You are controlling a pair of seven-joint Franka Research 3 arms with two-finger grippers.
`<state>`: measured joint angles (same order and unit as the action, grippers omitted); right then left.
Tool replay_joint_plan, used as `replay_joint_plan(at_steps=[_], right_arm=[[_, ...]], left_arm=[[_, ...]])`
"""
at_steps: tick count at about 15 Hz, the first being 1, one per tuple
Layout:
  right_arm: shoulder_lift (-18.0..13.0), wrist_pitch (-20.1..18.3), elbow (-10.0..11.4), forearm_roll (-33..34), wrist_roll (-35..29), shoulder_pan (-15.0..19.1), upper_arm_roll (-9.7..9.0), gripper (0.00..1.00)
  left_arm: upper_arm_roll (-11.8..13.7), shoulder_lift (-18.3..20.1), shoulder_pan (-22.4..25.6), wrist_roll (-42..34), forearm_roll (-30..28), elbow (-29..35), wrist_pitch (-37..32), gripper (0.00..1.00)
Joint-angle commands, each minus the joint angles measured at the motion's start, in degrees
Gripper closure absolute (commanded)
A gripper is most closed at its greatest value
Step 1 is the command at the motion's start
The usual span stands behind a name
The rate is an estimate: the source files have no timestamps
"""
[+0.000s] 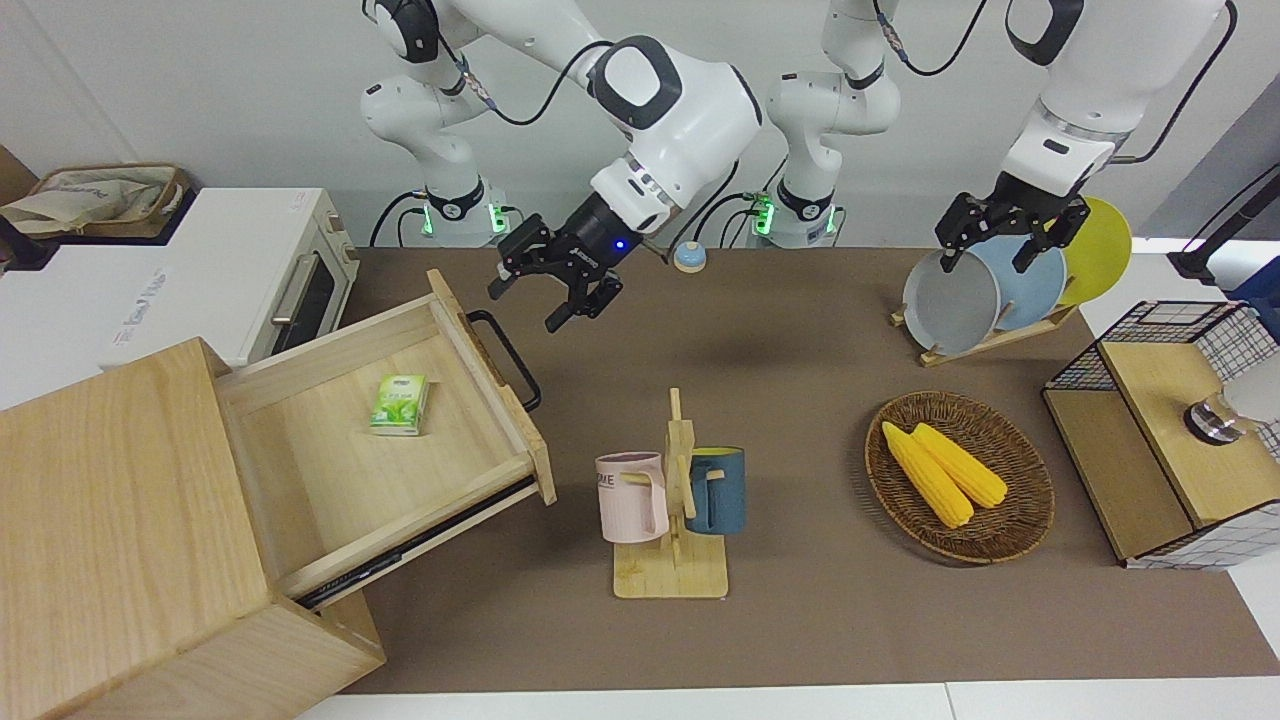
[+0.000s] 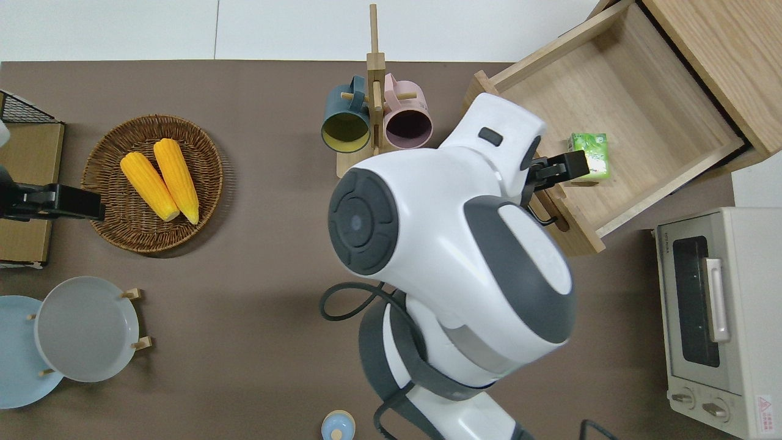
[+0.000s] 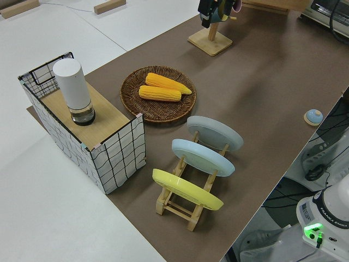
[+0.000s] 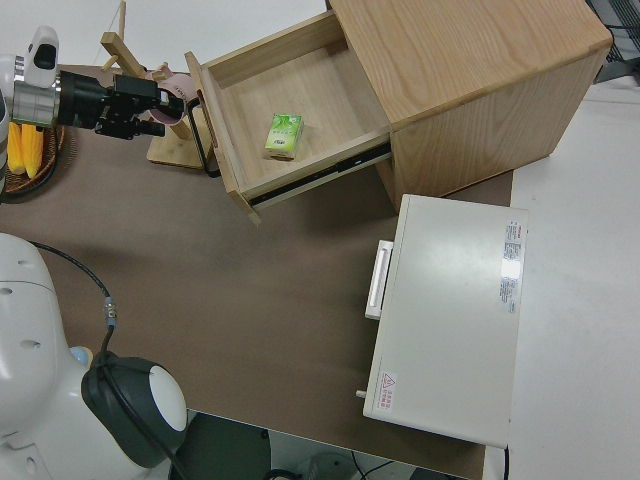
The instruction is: Slide drawer open with right arm
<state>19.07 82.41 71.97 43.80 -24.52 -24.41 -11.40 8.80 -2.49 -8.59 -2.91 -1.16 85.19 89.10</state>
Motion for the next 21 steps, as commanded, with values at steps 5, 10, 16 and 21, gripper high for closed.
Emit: replay_joint_plan(at_steps=[5, 10, 16, 21], right_arm=[[-5.71, 1.96, 0.8, -20.29, 4.04, 7.78, 3.91, 0.019], [-8.26, 1.88, -0.16, -34.46, 10.01, 14.38, 7.44, 0.019], [-8.88, 1.52, 0.01, -46.51, 21.26, 20.18, 14.2, 0.017], [-8.53, 1.52, 0.89, -48.29, 24.35, 22.47, 15.62, 0.017]], left_arm=[[0.95, -0.76, -0.99, -0.43, 0.72, -1.17, 0.02, 0.0], [0.95, -0.76, -0.99, -0.43, 0.72, -1.17, 0.02, 0.0], [0.95, -0.76, -0.99, -0.43, 0.71, -1.17, 0.02, 0.0], [0.95, -0.76, -0.99, -0.43, 0.72, -1.17, 0.02, 0.0]])
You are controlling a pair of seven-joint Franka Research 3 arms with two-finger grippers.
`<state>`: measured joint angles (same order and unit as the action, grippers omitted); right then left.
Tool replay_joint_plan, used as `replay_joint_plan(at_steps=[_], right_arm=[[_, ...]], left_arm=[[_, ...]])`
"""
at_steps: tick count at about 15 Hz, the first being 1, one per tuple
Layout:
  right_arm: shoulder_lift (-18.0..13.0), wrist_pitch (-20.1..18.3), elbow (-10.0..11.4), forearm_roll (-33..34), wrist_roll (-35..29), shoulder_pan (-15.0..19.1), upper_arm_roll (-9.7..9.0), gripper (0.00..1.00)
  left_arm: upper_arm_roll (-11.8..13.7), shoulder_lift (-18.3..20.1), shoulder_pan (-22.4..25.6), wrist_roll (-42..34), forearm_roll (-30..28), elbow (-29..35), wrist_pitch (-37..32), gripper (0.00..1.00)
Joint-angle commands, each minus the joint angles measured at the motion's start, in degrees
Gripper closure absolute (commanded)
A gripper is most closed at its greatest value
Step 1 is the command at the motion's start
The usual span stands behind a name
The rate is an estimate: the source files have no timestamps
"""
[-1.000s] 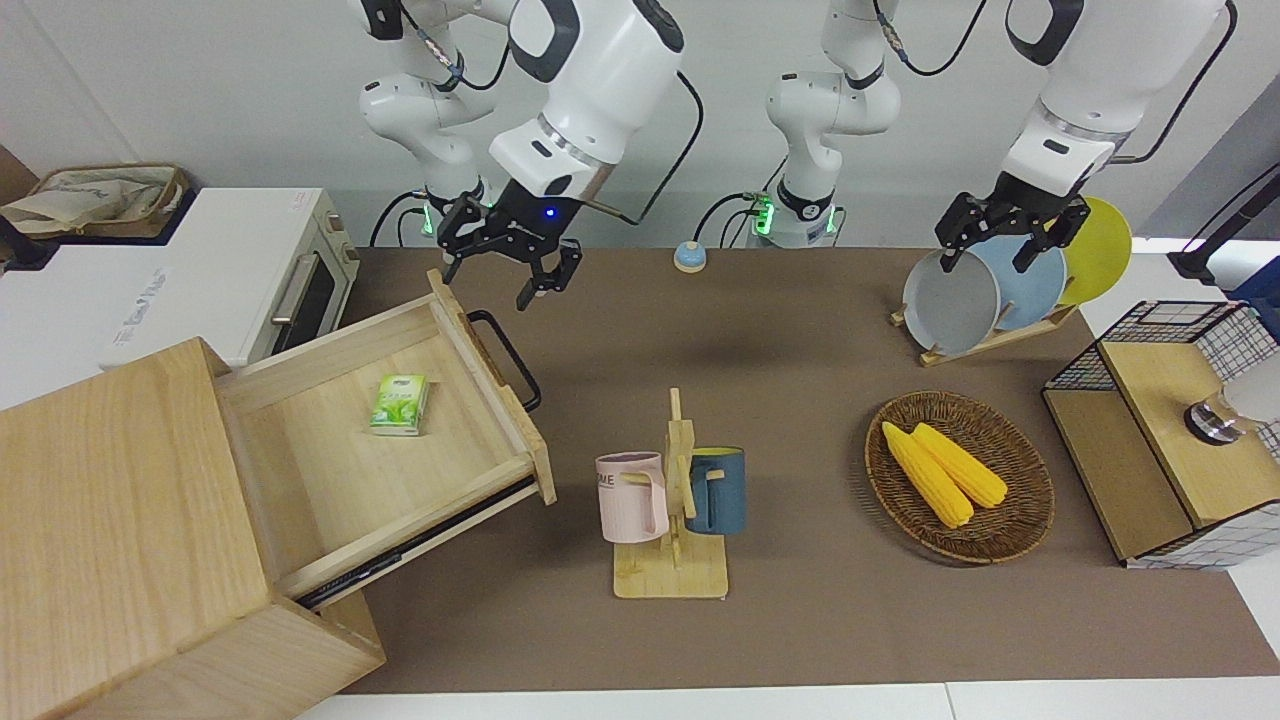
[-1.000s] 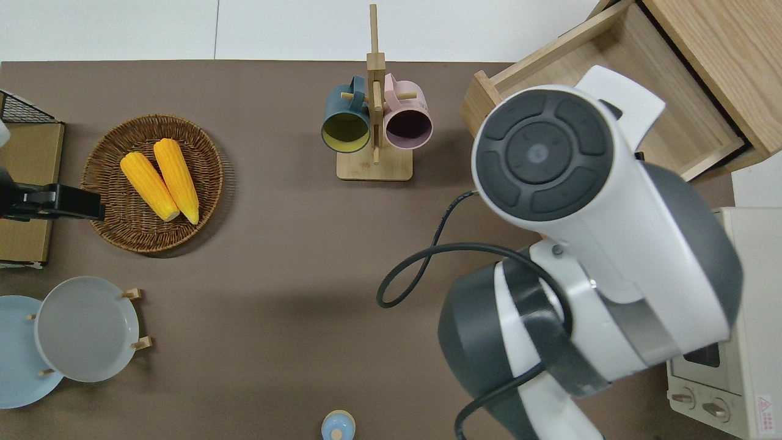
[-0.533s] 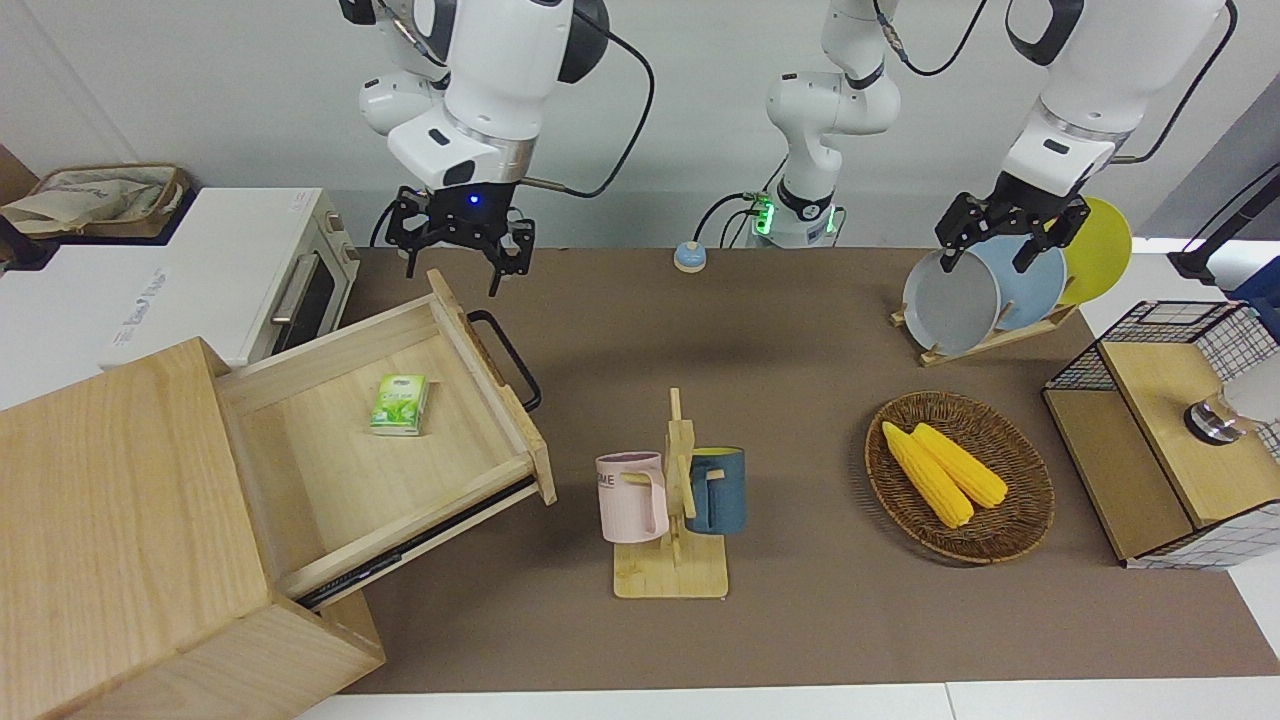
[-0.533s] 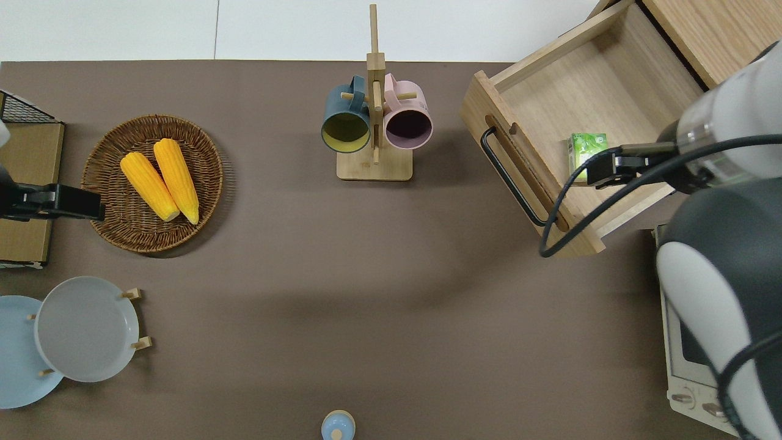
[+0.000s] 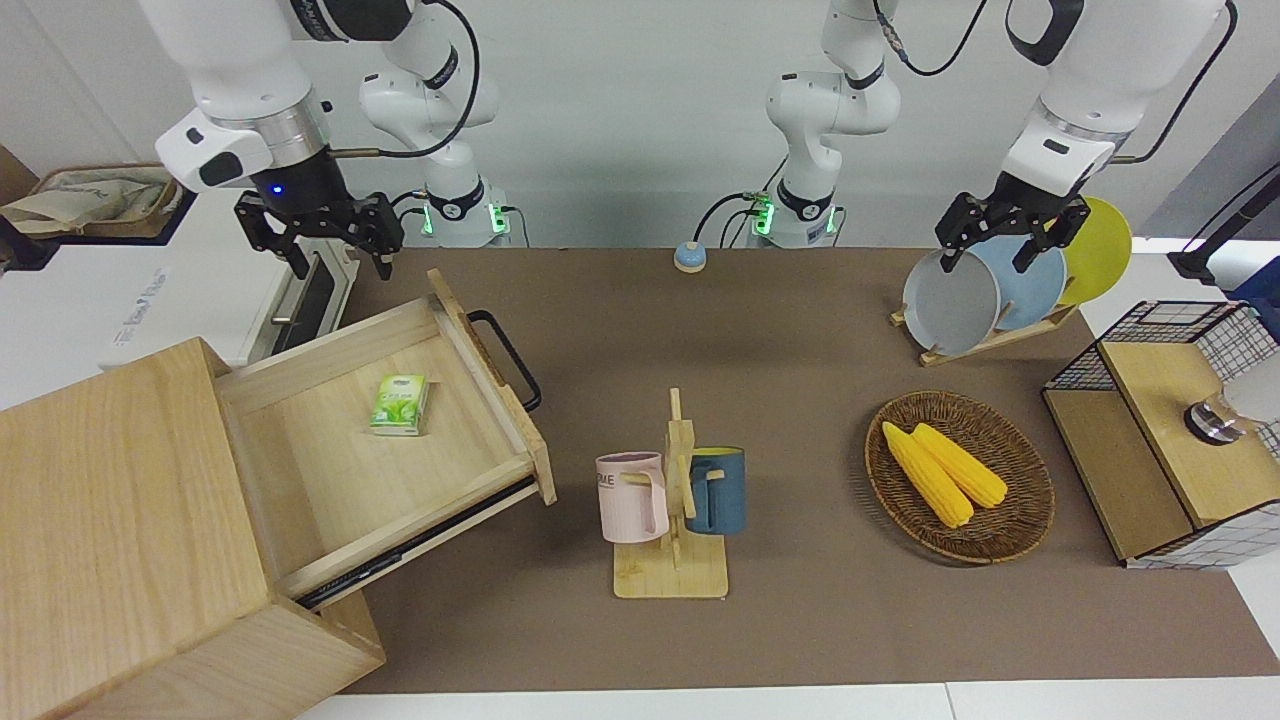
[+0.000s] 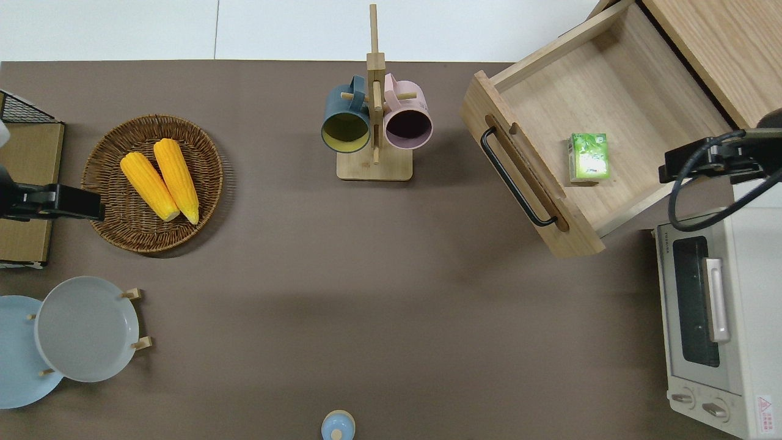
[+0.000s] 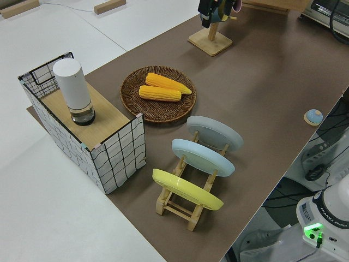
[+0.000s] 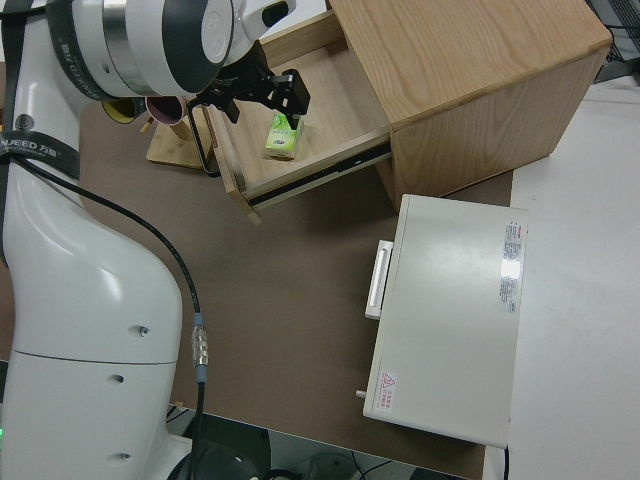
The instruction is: Slide drawer open with right arm
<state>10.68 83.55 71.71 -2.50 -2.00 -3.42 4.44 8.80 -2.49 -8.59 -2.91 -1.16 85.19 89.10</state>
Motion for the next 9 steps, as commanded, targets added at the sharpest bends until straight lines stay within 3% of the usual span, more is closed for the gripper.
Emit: replay_joint_plan(at_steps=[1, 9], right_arm=[[0.04, 0.48, 1.24, -1.46, 1.74, 1.48, -0.13, 0.017], [0.75, 0.65, 1.15, 1.62, 1.3, 0.78, -0.39, 0.017]], left_arm=[[0.95, -0.76, -0.99, -0.43, 0.63, -1.17, 0.02, 0.0], [0.95, -0.76, -0.99, -0.43, 0.72, -1.17, 0.02, 0.0]])
